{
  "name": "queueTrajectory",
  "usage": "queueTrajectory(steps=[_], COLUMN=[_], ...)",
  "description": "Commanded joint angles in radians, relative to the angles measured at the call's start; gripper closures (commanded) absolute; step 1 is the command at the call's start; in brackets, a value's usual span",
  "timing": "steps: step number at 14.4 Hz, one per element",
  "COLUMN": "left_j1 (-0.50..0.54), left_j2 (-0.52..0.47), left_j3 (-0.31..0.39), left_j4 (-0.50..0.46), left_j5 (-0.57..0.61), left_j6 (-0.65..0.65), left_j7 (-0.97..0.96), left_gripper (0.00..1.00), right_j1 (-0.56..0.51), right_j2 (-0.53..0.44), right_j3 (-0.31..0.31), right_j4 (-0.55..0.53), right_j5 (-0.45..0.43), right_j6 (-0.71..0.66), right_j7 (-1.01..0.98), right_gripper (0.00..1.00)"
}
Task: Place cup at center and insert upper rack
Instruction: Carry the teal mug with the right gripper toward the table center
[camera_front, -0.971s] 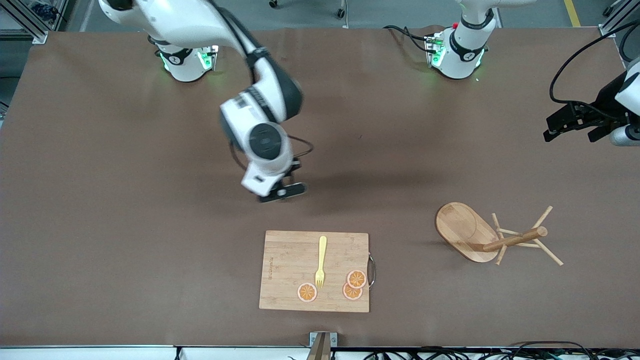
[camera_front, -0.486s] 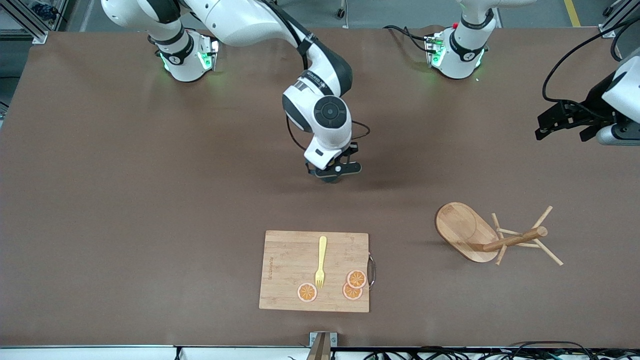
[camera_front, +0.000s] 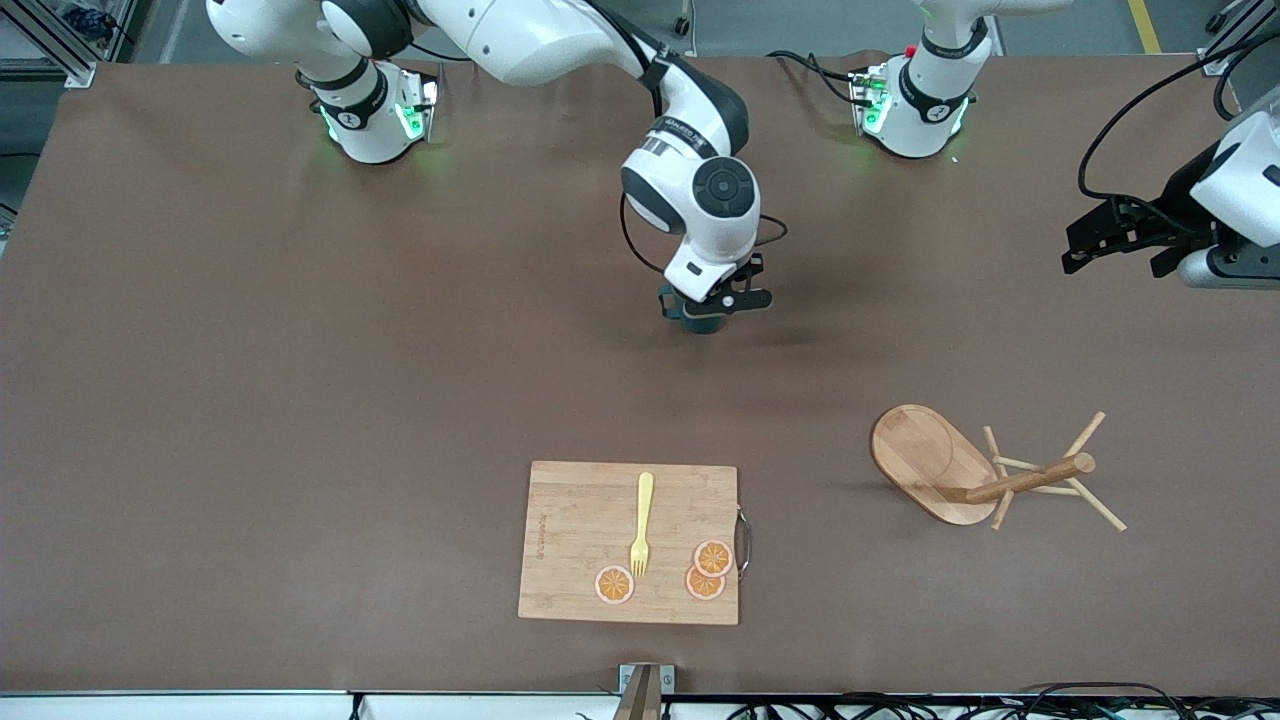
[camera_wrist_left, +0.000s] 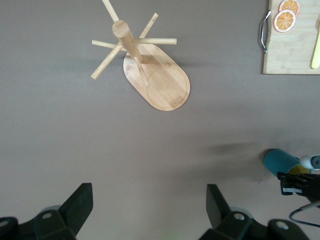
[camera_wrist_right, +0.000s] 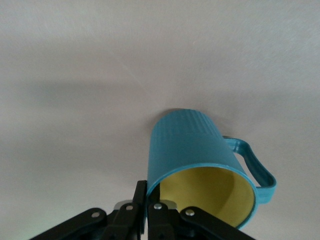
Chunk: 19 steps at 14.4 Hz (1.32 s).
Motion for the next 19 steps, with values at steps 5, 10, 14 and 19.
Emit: queueTrajectory(steps=[5,10,14,19], left_j1=[0.002,0.002,0.002,0.002], left_j2=[-0.008,-0.017,-0.046,-0.133], left_j3=[-0.007,-0.010,-0.051,-0.141], left_j4=[0.005,0.005,0.000,-0.033], left_j5=[-0.008,-0.010,-0.013,-0.033], left_j6=[-0.017,-0.020,-0.037,-0.085], left_j7=[-0.003,-0.004,-0.032,-0.121], left_gripper=[0.00,0.00,0.00,0.00], right_j1=[0.010,-0.029,-0.121,-0.390], right_j2=[0.017,-0.018,-0.156,-0.380], right_j3=[-0.005,-0.006,-0.014,-0.020], right_j4=[0.028,0.036,0.039,0.031], right_j5=[-0.009,-0.006,-0.012,-0.134], right_j6=[-0.019,-0.026,-0.109,-0.297], right_j7=[0.022,0.084,0.128,0.006], right_gripper=[0.01,0.00,0.00,0.00])
